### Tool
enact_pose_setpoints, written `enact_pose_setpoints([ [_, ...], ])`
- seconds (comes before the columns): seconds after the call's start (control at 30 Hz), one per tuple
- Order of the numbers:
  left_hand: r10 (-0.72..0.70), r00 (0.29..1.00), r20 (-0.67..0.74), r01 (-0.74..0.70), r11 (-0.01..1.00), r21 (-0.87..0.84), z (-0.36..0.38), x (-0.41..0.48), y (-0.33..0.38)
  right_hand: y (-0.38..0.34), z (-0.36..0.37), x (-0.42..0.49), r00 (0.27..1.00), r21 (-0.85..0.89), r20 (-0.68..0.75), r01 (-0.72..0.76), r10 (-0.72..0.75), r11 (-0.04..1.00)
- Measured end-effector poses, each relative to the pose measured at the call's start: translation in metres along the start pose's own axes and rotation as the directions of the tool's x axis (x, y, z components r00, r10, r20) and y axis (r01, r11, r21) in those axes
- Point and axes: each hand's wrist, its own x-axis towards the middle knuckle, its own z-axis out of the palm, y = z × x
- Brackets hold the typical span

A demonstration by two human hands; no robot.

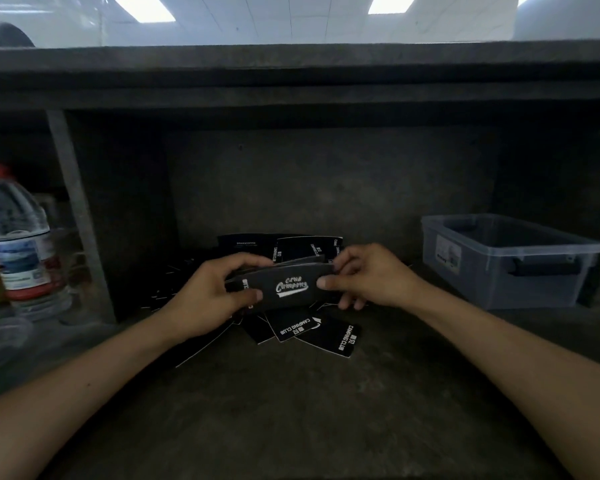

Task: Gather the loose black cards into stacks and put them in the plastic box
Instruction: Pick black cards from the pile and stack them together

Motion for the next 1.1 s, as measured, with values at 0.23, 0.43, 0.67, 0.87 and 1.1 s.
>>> enact_pose_setpoints([
  [0.23,-0.098,0.972,-0.212,0.087,0.994,-0.064,-0.009,0.007,-0.002,-0.009,0.027,-0.011,0.885,-0.341,0.324,0.438,-0.334,0.832],
  [0.43,-0.13,0.957,-0.257,0.117,0.991,-0.067,-0.007,0.008,-0.002,-0.01,0.006,-0.002,0.986,-0.634,0.149,0.153,-0.074,0.758],
  [0.67,-0.139,0.963,-0.232,0.12,0.988,-0.093,-0.002,0.008,-0.002,0.001,-0.009,0.002,0.994,-0.495,0.061,-0.048,0.089,0.867],
  [0.87,-0.142,0.968,-0.206,0.118,0.986,-0.121,-0.002,0.007,0.001,0.003,-0.033,0.01,0.966,-0.04,-0.162,-0.213,0.204,0.976],
  [1.1,-0.079,0.997,-0.02,0.078,0.995,-0.054,0.001,0.0,0.008,-0.01,-0.039,0.011,0.893,0.486,-0.444,0.17,0.074,0.857],
])
